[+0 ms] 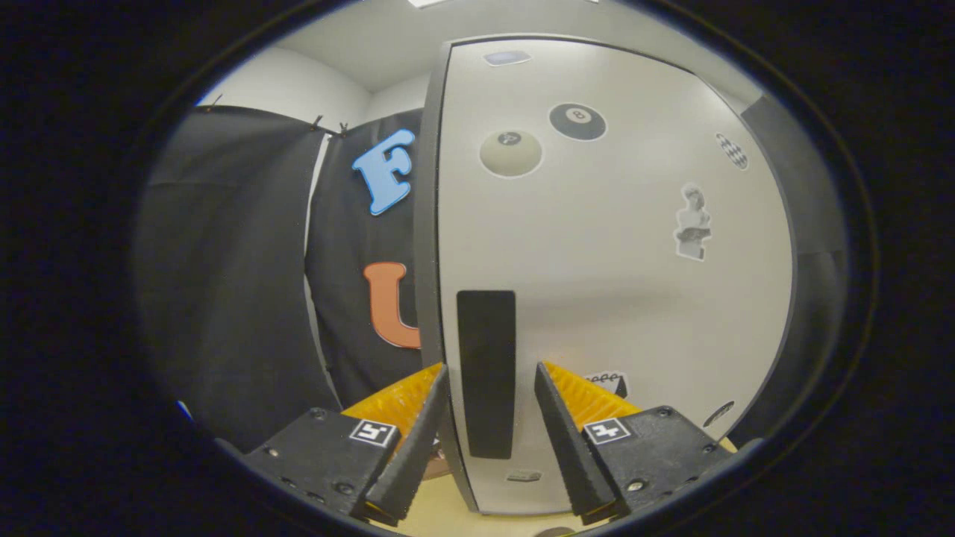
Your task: Open the shoe cabinet door, grab the shoes and put them into the shoe cabinet, then close the shoe cabinet door.
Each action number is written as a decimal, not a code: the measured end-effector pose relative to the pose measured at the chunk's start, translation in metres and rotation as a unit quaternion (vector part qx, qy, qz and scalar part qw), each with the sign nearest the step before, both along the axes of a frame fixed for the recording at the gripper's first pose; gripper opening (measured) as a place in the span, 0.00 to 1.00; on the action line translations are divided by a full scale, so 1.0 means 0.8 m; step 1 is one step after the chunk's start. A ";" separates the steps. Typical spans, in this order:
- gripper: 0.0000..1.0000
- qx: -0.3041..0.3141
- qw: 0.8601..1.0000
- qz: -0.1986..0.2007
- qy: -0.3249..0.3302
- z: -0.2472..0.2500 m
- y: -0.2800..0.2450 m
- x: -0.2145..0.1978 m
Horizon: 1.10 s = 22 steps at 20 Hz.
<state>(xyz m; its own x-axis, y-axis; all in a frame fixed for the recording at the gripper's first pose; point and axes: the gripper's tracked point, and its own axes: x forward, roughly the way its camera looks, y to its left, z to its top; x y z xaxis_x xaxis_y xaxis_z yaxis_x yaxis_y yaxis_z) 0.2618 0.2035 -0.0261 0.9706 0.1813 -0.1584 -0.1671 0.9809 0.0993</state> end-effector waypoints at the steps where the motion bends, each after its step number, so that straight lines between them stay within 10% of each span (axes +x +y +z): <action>1: 0.65 0.009 1.000 0.013 0.005 0.002 0.007 0.001; 4: 0.37 -0.010 1.000 0.006 0.008 -0.004 0.005 -0.001; 22: 0.33 0.002 0.996 0.065 0.059 -0.018 -0.020 -0.081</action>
